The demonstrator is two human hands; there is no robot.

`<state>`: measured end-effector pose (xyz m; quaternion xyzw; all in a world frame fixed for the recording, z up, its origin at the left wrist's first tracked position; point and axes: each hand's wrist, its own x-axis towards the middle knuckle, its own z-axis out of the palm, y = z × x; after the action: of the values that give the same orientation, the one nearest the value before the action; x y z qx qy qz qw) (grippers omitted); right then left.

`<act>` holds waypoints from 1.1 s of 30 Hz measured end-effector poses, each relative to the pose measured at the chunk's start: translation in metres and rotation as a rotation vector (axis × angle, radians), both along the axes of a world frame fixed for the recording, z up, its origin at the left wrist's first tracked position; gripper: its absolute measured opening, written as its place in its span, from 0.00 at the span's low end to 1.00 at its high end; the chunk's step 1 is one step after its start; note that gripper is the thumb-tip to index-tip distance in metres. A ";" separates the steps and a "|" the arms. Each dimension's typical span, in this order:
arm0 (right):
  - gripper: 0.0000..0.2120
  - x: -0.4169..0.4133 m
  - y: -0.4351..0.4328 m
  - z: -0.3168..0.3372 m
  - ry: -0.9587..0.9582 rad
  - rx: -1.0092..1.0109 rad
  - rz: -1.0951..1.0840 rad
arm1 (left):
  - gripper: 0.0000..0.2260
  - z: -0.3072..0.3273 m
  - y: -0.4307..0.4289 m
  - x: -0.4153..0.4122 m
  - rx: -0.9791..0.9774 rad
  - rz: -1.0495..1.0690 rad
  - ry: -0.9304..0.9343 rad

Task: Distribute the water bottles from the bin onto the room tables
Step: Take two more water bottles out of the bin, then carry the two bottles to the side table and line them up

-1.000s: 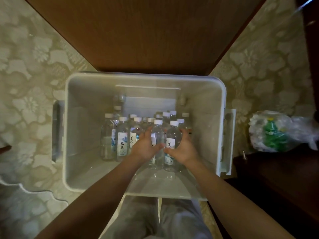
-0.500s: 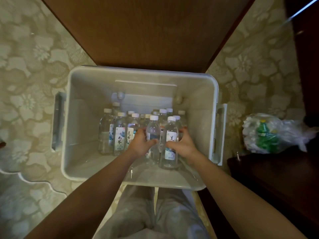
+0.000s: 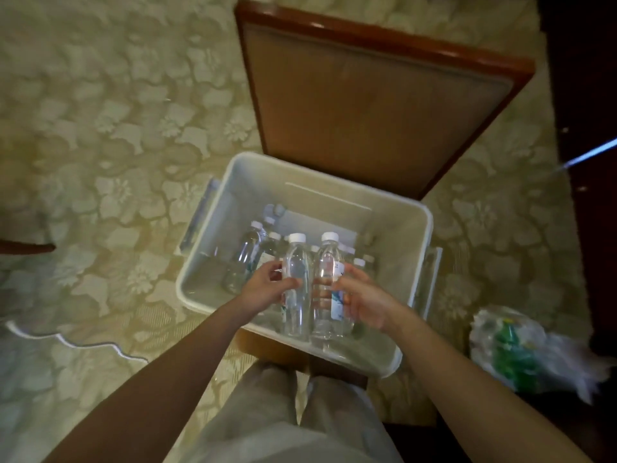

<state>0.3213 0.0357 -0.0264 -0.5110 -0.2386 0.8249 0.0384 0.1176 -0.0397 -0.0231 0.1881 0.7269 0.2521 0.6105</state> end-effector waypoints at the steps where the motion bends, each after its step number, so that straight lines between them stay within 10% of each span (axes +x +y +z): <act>1: 0.35 -0.004 0.000 0.008 0.021 0.011 0.034 | 0.21 0.011 -0.005 -0.002 0.019 0.040 -0.005; 11: 0.28 -0.075 -0.005 0.072 0.165 0.132 0.330 | 0.37 0.072 -0.077 -0.043 0.223 0.402 -0.011; 20: 0.38 -0.162 -0.067 0.118 0.270 0.249 0.616 | 0.28 0.122 -0.189 -0.092 0.387 0.617 0.080; 27: 0.24 -0.246 -0.199 0.155 0.347 0.344 0.755 | 0.30 0.160 -0.351 -0.130 0.505 0.852 0.175; 33: 0.48 -0.315 -0.341 0.173 0.385 0.435 1.010 | 0.30 0.182 -0.507 -0.139 0.550 1.079 0.324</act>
<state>0.0067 -0.3053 0.1462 -0.1550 -0.6055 0.7510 -0.2130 -0.0218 -0.5464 0.1590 -0.0192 0.7112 0.6709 0.2088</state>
